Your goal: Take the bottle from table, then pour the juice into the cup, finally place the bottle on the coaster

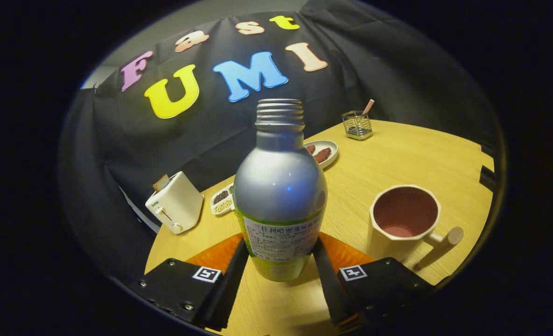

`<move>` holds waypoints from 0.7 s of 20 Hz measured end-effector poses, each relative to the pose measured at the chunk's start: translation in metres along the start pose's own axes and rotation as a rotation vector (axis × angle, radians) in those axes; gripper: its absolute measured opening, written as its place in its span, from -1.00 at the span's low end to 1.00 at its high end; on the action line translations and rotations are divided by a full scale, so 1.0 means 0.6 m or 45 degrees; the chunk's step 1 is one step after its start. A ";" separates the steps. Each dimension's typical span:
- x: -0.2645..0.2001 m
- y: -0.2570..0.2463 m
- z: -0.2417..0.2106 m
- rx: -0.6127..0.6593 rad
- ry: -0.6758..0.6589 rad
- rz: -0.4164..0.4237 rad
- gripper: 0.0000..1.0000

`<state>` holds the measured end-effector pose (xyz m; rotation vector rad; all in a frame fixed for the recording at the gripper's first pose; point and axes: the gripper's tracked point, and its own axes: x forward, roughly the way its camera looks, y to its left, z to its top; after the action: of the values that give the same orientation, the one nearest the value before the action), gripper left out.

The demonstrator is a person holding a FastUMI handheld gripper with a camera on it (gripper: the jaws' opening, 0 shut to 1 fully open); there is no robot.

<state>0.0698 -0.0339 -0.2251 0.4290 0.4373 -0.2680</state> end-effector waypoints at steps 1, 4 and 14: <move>0.010 0.001 0.002 -0.034 -0.006 -0.007 0.55; 0.035 0.014 0.012 -0.125 -0.024 -0.005 0.55; 0.128 0.028 0.024 -0.331 -0.048 -0.007 0.55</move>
<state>0.1475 -0.0376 -0.2428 0.1687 0.4295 -0.2204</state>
